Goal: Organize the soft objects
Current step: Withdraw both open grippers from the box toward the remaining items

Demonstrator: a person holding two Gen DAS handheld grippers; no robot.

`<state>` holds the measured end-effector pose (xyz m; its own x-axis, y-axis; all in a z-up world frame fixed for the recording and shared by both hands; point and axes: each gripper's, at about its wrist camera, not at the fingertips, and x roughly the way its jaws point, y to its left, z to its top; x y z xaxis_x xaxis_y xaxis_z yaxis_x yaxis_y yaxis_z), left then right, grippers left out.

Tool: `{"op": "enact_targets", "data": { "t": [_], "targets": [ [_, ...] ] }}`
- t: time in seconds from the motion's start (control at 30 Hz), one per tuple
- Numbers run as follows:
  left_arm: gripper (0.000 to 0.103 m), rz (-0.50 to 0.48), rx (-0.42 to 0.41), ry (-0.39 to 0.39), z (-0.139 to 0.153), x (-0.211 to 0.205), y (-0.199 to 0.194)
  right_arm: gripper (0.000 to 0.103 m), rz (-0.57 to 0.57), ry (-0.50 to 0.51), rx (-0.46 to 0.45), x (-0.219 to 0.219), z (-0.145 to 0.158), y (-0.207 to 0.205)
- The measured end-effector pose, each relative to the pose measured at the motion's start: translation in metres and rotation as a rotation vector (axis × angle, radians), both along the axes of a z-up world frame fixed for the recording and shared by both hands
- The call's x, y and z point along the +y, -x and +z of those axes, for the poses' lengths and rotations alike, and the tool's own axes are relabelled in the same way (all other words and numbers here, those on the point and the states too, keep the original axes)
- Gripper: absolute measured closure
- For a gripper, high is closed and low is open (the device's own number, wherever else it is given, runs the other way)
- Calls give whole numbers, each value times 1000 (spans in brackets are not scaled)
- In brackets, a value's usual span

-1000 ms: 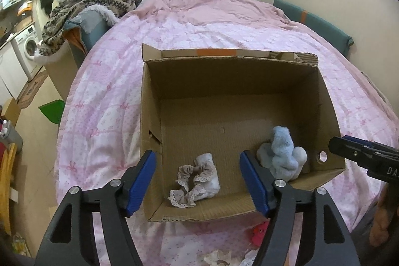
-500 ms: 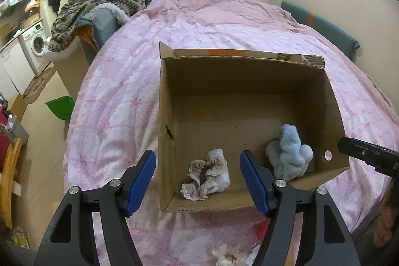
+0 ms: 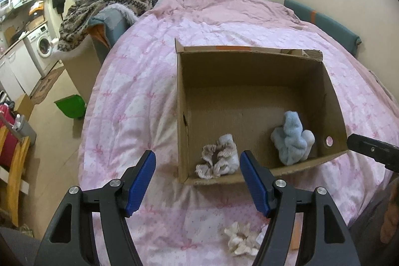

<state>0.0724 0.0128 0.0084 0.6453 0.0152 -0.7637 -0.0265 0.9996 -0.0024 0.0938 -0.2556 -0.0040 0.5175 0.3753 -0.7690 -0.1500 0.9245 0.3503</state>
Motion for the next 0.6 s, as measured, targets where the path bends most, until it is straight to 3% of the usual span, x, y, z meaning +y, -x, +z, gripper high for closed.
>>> {"op": "enact_targets", "data": {
  "t": [0.2,0.4,0.6],
  "targets": [
    [36,27,50,45,-4,6,12,34,11,-23,4,3,0,16],
    [36,34,97,51,-10,5,23,34,8,-58,71,7,-13,27],
    [36,104,169,111,-25,19,24,34,19,-76,157,11,-31,32]
  ]
}}
